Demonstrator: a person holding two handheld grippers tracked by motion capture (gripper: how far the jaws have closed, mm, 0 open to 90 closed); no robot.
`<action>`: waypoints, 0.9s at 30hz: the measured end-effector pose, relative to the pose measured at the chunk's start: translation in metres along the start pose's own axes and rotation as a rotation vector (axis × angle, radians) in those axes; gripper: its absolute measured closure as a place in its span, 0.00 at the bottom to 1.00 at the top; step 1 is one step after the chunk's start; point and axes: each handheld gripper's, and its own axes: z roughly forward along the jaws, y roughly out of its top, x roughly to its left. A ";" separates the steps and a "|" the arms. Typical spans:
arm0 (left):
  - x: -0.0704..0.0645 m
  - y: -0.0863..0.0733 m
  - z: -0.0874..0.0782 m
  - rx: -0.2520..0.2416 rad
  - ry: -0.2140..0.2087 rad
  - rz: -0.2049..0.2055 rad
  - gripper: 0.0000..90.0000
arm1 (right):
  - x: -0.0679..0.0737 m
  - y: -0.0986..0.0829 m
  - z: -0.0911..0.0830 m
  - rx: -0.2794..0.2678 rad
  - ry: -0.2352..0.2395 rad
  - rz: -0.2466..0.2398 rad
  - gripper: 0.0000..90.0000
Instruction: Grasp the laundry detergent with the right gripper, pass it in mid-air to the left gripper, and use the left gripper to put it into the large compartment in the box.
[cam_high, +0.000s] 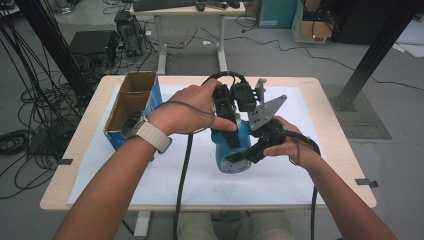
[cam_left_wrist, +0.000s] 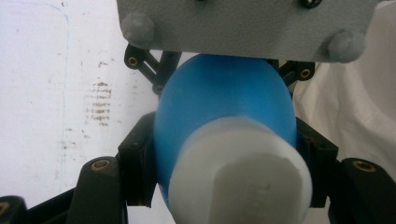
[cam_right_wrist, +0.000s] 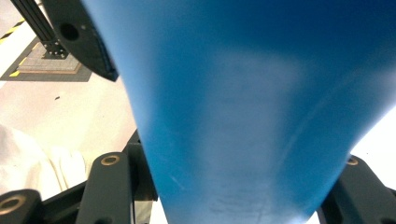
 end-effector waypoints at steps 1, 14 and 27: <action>0.000 0.000 0.000 0.002 0.001 0.000 0.42 | 0.000 0.000 0.000 0.000 0.001 -0.001 0.48; 0.000 0.000 -0.001 -0.001 0.001 0.001 0.42 | 0.000 0.001 -0.001 0.004 0.001 -0.003 0.48; -0.001 -0.002 0.002 -0.028 -0.001 -0.001 0.42 | 0.001 0.001 0.000 0.005 0.002 -0.004 0.48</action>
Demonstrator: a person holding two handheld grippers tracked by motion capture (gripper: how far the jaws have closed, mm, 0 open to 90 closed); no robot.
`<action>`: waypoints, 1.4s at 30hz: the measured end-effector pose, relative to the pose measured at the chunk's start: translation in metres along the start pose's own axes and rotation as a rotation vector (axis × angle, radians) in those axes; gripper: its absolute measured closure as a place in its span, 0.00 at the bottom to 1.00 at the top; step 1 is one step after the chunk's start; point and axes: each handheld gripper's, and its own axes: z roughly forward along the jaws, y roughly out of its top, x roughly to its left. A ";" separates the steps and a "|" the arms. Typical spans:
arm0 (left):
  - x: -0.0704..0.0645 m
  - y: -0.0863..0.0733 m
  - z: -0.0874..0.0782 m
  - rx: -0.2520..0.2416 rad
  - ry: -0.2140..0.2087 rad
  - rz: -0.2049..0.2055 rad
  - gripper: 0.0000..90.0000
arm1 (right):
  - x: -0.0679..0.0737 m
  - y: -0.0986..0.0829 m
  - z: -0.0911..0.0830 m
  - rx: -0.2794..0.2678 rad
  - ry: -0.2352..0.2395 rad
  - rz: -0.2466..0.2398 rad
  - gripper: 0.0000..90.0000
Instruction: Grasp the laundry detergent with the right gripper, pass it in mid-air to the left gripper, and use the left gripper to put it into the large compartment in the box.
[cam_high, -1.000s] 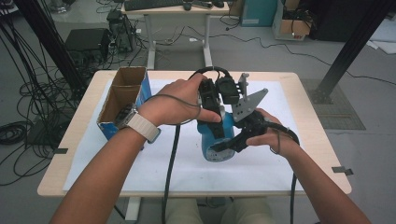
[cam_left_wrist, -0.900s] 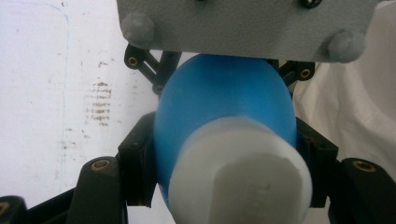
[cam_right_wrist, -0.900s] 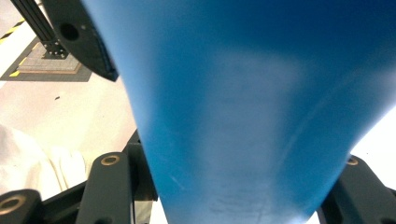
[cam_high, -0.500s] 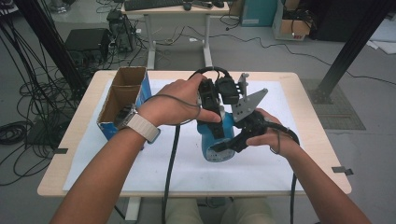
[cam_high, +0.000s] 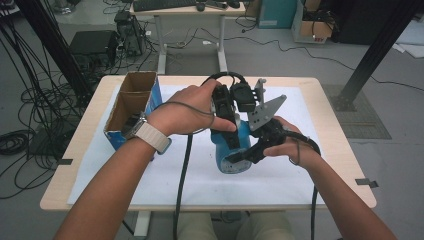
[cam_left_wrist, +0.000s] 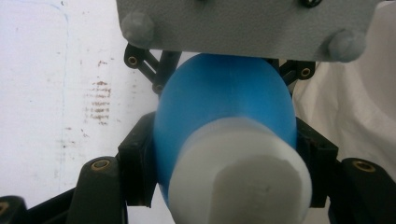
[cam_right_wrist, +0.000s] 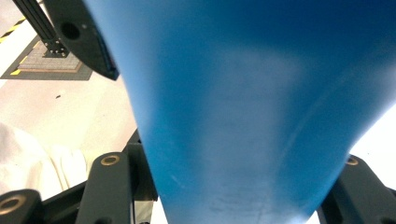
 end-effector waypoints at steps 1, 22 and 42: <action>0.000 0.000 0.000 0.001 0.000 0.000 0.42 | 0.000 0.000 0.000 0.000 0.000 -0.001 0.48; 0.000 0.001 -0.003 0.028 0.003 -0.002 0.42 | 0.000 0.000 -0.002 -0.004 0.009 0.000 0.48; 0.001 0.001 -0.002 0.029 0.002 -0.002 0.42 | 0.000 0.000 -0.001 -0.002 0.011 0.011 0.48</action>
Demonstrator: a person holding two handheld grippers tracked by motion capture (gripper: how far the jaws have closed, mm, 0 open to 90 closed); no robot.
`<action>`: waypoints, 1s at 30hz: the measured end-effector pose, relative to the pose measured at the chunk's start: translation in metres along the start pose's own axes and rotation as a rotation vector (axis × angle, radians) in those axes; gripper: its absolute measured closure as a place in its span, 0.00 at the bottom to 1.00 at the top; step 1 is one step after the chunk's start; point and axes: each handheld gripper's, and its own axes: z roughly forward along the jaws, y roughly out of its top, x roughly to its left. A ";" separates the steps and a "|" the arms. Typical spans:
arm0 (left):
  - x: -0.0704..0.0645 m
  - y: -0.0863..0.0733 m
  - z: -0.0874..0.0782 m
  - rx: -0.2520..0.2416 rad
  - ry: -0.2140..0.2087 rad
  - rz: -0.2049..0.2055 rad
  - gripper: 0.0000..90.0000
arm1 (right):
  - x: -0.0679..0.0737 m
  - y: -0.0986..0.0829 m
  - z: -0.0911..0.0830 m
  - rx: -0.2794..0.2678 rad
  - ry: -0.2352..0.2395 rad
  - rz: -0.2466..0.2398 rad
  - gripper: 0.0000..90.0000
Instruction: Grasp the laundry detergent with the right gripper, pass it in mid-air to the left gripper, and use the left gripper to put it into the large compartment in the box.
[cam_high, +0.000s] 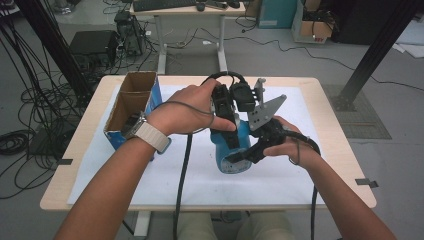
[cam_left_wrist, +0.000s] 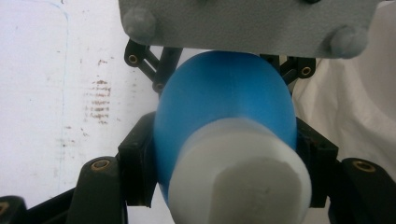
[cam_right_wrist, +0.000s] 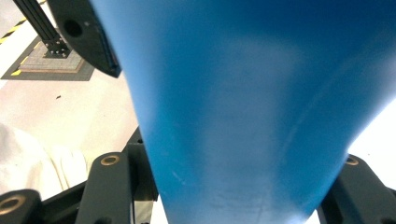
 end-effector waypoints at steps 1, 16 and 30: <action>0.000 0.000 0.000 0.001 -0.002 -0.001 0.42 | 0.000 0.000 0.000 -0.001 0.000 -0.002 0.48; 0.000 0.000 0.001 0.002 -0.002 0.004 0.42 | 0.000 -0.001 0.001 -0.004 -0.001 -0.004 0.47; 0.000 0.000 0.003 0.006 0.000 0.004 0.42 | 0.000 -0.003 0.002 -0.008 -0.003 -0.004 0.47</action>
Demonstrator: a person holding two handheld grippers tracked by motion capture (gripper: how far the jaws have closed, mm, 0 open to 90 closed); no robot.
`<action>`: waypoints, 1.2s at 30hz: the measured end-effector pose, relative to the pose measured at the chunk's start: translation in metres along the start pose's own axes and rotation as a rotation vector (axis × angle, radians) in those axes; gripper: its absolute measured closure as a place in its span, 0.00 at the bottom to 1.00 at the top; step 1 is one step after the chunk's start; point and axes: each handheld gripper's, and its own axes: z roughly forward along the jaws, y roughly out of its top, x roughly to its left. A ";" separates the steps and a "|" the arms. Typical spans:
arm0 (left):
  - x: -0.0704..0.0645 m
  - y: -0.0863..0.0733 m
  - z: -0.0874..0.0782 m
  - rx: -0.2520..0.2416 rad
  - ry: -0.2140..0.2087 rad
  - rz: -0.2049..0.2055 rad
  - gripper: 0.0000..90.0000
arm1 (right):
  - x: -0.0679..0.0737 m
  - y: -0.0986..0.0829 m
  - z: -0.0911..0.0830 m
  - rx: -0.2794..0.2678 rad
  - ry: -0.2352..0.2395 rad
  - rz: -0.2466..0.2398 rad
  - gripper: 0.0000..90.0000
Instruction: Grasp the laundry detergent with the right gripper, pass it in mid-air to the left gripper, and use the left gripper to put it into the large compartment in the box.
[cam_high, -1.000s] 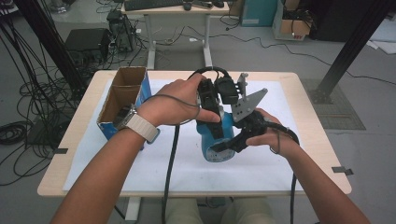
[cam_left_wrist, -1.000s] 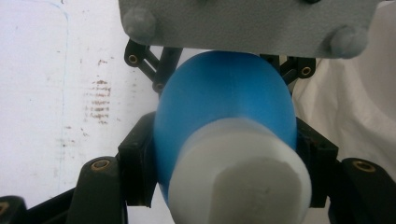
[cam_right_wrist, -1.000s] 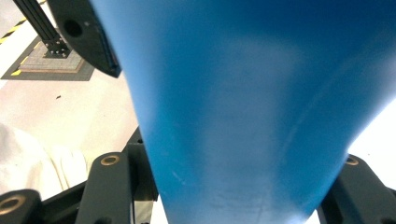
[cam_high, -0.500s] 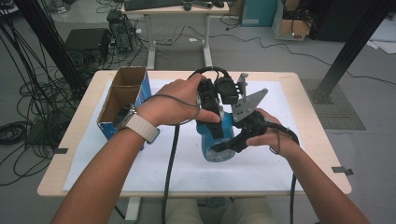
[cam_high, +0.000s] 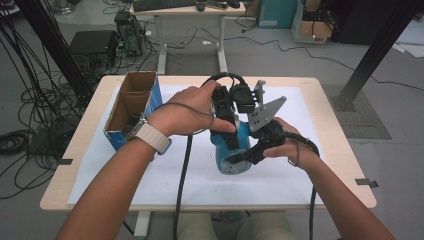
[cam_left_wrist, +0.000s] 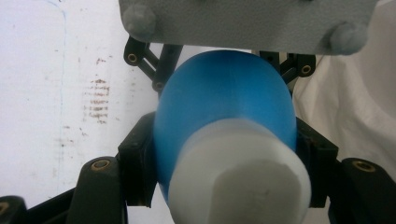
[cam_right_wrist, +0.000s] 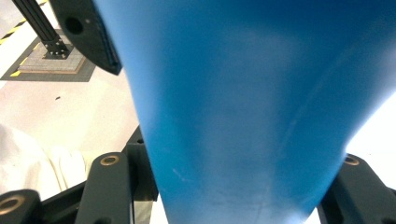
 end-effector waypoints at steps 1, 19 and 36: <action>0.000 0.000 0.000 -0.001 0.004 0.002 0.42 | 0.000 0.000 0.000 0.000 0.001 -0.001 0.47; 0.002 0.008 0.005 0.031 0.020 0.019 0.42 | -0.005 -0.009 0.001 -0.045 -0.020 -0.008 0.46; 0.012 -0.002 0.016 0.074 0.016 -0.079 0.42 | -0.014 -0.043 -0.032 0.135 -0.117 0.170 0.10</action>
